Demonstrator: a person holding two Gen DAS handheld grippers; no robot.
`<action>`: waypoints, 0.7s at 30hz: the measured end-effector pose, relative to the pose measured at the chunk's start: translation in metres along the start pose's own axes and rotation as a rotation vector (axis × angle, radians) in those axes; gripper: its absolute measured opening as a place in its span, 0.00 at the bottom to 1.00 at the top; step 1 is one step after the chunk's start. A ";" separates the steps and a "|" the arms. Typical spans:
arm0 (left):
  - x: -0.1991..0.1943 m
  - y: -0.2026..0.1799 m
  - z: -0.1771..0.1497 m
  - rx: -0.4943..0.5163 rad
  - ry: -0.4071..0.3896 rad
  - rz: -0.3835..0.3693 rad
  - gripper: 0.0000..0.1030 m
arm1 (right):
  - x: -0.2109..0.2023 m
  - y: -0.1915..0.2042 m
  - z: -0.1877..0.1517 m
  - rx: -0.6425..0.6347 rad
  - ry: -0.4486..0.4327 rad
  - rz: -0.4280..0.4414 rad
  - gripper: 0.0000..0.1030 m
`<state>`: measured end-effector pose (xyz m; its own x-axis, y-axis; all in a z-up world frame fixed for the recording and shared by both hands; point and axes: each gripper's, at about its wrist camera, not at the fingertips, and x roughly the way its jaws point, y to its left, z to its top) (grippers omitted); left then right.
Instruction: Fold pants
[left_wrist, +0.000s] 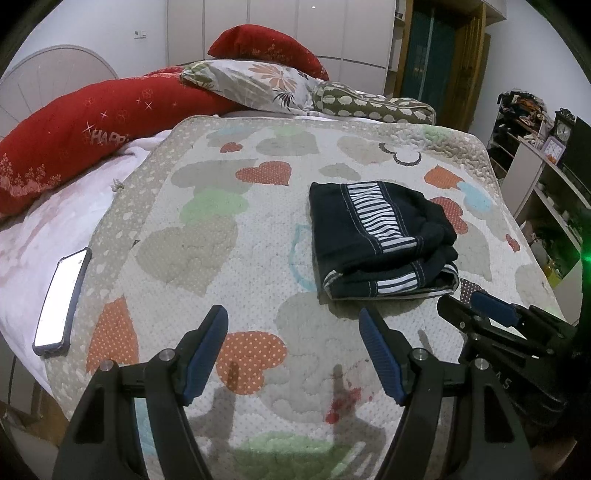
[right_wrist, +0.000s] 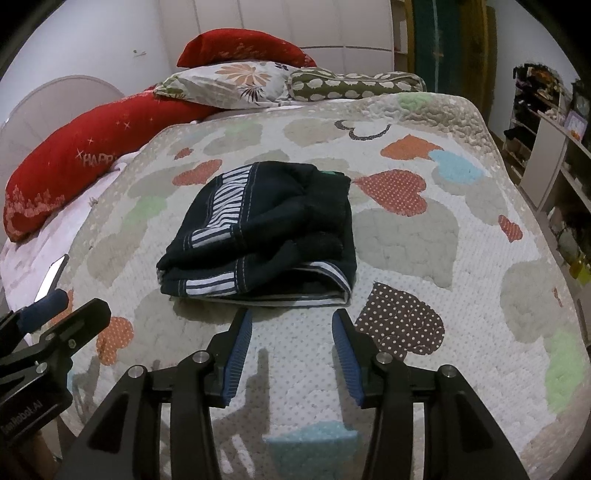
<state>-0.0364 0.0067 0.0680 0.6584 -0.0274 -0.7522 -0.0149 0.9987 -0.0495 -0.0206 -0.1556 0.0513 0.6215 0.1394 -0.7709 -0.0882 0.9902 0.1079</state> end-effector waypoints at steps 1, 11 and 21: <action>0.000 0.000 0.000 -0.002 0.000 -0.001 0.71 | 0.000 0.000 0.000 -0.002 0.000 0.000 0.47; 0.004 0.000 -0.001 -0.001 0.012 0.002 0.71 | 0.003 -0.001 -0.001 -0.009 0.008 -0.012 0.48; 0.007 0.000 -0.003 0.003 0.016 0.005 0.71 | 0.005 -0.002 -0.005 -0.019 0.009 -0.020 0.49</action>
<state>-0.0341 0.0066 0.0604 0.6461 -0.0229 -0.7629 -0.0160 0.9989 -0.0435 -0.0212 -0.1565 0.0448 0.6161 0.1193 -0.7786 -0.0910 0.9926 0.0801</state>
